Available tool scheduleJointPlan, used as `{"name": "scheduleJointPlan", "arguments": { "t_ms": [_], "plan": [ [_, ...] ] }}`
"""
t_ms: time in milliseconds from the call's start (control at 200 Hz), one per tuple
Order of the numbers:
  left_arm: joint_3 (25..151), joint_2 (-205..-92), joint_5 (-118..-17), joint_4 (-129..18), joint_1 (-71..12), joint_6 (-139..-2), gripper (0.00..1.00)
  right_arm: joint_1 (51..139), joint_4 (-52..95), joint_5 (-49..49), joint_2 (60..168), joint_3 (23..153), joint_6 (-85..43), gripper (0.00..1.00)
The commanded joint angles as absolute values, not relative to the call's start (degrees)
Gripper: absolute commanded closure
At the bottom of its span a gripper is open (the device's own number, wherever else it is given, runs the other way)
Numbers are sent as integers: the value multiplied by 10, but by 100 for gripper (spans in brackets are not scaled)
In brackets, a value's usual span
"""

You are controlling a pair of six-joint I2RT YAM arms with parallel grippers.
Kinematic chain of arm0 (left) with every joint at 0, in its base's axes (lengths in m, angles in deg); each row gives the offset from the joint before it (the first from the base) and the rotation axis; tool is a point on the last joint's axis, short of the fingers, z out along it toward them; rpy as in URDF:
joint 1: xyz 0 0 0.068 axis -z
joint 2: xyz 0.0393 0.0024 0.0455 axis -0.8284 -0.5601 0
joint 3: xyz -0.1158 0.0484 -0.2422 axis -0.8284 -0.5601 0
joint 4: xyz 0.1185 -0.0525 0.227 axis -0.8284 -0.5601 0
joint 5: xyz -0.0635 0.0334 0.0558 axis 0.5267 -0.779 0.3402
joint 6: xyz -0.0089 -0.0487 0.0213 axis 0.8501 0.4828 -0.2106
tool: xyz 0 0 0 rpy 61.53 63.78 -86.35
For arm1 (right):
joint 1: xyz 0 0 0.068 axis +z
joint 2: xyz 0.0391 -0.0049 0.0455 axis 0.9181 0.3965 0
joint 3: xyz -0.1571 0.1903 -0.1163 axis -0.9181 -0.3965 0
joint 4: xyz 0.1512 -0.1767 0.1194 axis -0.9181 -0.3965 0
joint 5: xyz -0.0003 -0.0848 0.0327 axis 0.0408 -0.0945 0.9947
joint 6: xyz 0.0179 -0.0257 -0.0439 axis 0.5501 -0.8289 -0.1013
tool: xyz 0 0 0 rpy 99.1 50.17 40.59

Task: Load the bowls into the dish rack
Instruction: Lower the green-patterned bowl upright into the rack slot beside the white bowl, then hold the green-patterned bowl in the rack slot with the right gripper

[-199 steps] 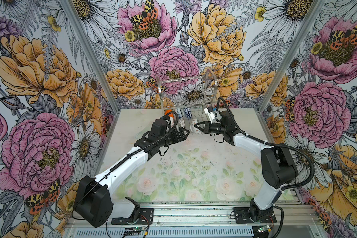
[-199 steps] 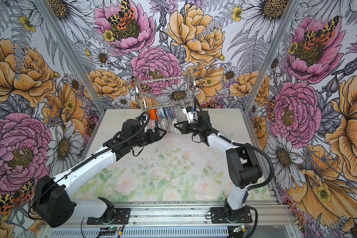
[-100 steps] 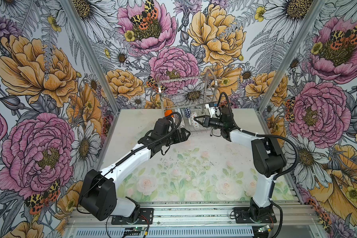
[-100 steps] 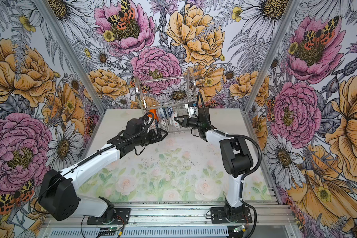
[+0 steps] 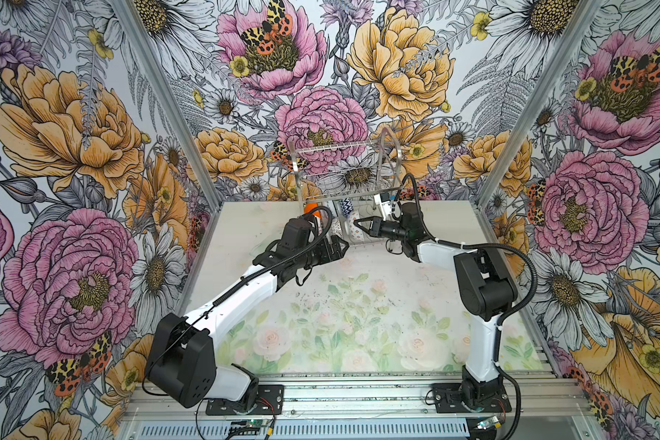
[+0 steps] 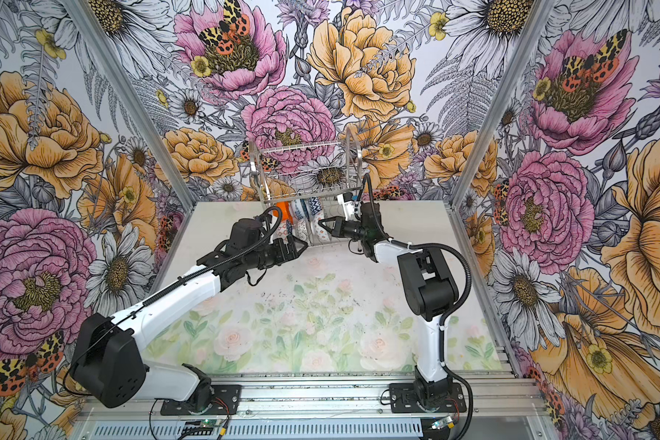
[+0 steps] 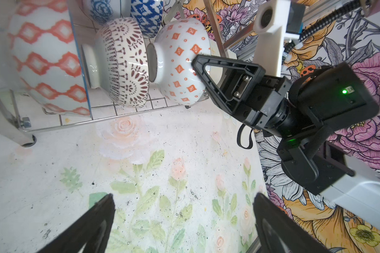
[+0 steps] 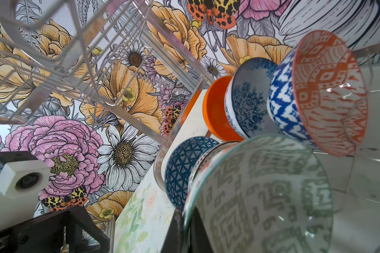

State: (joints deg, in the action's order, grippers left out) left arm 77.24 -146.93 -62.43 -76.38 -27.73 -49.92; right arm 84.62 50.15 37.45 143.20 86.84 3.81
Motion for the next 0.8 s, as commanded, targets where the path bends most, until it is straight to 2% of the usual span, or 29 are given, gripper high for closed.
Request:
{"name": "scheduleJointPlan", "arguments": {
  "t_ms": [0,796],
  "plan": [
    [765,-1461,-617,-752,-286,-507,1,852,549,369,1445,896,37,100],
    [765,-1470,-609,-752,-292,-503,1,852,602,378,1523,937,150,100]
  ]
}}
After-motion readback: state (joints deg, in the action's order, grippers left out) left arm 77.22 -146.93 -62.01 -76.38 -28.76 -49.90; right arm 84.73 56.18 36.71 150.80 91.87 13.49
